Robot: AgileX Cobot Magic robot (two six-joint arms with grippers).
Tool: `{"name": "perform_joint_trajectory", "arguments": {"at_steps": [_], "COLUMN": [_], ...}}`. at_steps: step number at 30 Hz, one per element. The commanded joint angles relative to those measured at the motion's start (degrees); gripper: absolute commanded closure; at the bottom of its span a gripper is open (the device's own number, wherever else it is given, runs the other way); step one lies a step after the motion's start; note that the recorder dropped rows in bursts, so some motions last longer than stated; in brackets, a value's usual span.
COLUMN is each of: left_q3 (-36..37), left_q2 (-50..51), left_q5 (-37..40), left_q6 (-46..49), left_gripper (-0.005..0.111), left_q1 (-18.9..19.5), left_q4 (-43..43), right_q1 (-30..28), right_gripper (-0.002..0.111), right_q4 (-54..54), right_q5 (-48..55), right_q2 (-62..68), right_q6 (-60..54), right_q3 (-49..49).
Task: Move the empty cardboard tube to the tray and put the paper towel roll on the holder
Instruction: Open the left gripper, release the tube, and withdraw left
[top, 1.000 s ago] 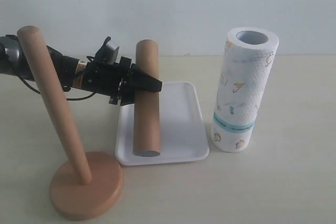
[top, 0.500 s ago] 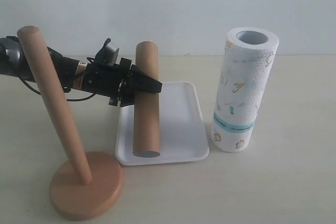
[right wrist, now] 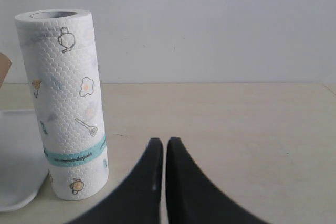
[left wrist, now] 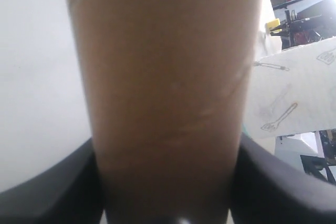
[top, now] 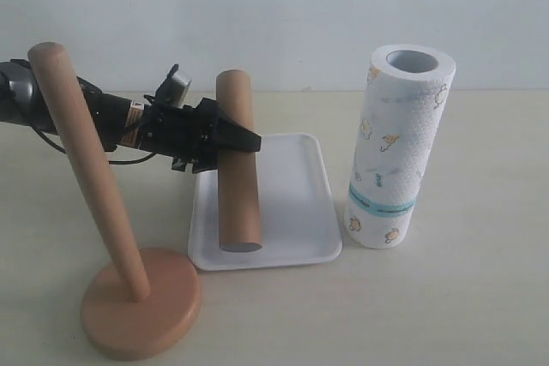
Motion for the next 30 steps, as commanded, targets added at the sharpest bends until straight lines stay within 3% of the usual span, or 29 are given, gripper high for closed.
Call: {"name": "perform_joint_trajectory", "arguments": {"at_steps": [1,10,12,15,17,22,30], "left_q3": [-0.33,-0.33,-0.33,-0.33,-0.33,-0.33,-0.33], "left_q2": [0.27,0.51,0.51,0.51,0.51,0.51,0.51], "left_q5": [0.58,1.77,1.77,1.88,3.0,3.7,5.02], "left_q6": [-0.41,-1.94,-1.94,-1.94,-1.94,-1.94,-1.94], "left_gripper": [0.103,0.102,0.091,0.06,0.049,0.035,0.036], "left_q1": [-0.46,-0.46,-0.46,-0.46,-0.46,-0.46,-0.46], "left_q4": [-0.07,0.97,1.88,2.48,2.48,2.34,2.47], "right_q1": [-0.15,-0.15,-0.15,-0.15,-0.15,-0.15,-0.15], "right_gripper": [0.106,0.106,0.106,0.106,0.106,0.106,0.106], "right_q4": [-0.32,-0.32,-0.32,-0.32,-0.32,-0.32,-0.32], "right_q5": [-0.58,-0.58,-0.58,-0.58,-0.58,-0.58,-0.58], "right_q2": [-0.3,-0.3,-0.3,-0.3,-0.3,-0.3,-0.3], "right_q6": [-0.02,-0.02,-0.02,-0.02,-0.02,-0.02,-0.02], "right_q3": [-0.04,-0.04,-0.04,-0.04,-0.04,-0.04,-0.04]}}
